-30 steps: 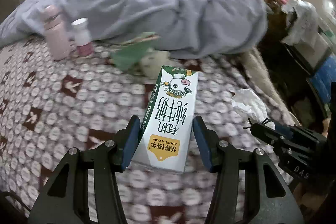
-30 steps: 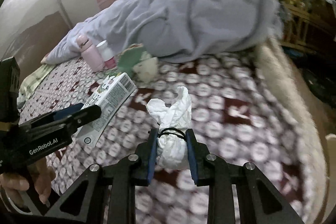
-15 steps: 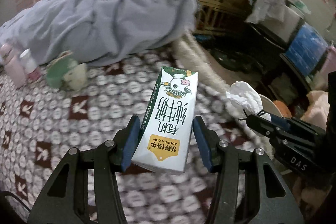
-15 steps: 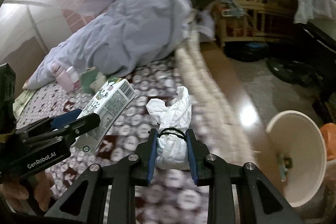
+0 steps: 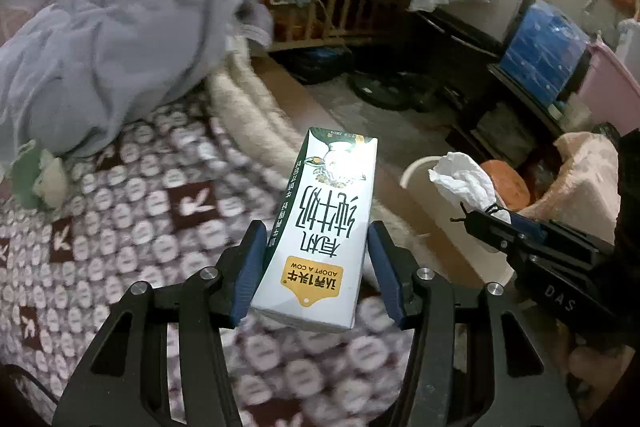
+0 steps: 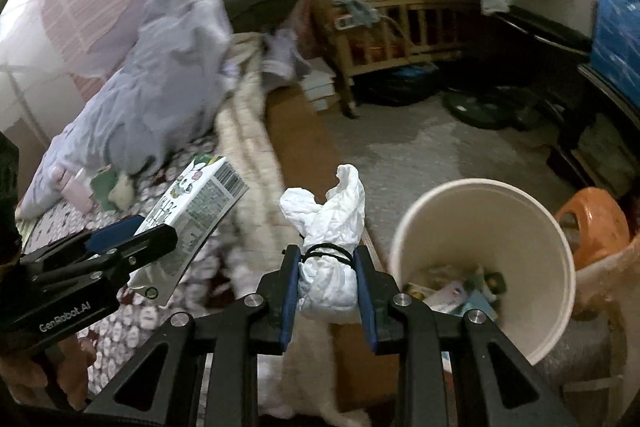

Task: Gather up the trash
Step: 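Carry both items over the white bucket and open both tools to drop them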

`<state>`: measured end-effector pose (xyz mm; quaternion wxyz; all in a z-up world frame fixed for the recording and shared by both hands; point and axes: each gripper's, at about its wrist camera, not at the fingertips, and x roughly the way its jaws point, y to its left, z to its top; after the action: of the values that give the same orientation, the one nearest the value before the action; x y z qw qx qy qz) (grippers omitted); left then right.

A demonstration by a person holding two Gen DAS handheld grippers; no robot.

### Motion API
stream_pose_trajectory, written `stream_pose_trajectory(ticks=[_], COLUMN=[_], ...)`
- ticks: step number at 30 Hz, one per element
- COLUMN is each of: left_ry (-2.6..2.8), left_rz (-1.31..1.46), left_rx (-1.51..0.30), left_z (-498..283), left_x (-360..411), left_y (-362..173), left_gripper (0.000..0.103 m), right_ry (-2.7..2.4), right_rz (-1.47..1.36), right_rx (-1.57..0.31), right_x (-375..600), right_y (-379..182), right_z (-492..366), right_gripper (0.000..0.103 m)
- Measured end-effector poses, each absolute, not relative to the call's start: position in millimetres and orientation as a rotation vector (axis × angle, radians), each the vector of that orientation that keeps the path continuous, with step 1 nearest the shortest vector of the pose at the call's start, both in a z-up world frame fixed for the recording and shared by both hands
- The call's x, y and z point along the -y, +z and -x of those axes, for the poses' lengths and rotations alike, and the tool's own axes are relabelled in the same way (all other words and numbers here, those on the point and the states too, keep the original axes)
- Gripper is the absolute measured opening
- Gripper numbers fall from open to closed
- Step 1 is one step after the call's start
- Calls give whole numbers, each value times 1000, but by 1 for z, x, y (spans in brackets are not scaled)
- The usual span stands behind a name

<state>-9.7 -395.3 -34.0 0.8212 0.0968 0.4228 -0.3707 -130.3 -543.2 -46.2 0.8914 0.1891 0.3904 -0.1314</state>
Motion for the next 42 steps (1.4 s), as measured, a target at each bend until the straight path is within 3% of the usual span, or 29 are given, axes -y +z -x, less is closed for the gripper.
stream_pose_trajectory(ticks=[33,35,37,42], left_ry=[-1011,-1032,-1042,-1051], left_rz=[-220,-187,-172,-171], left_rx=[-1047,-1075,-1093,-1093], left_z=[32,29,28,30], left_x=[528,527,527,525], left_y=[-68,-70,-71,-71], left_gripper=[47,47,48,49], right_ry=[-523,-517,-515,-526], right_rz=[-557,-596,-622,-631], right_rx=[-861,-887,-883,-883], right_x=[661,666,668,669], right_y=[-99,-106,-109,-112], right_z=[184,183,185,188], right_gripper=[26,29,41,41])
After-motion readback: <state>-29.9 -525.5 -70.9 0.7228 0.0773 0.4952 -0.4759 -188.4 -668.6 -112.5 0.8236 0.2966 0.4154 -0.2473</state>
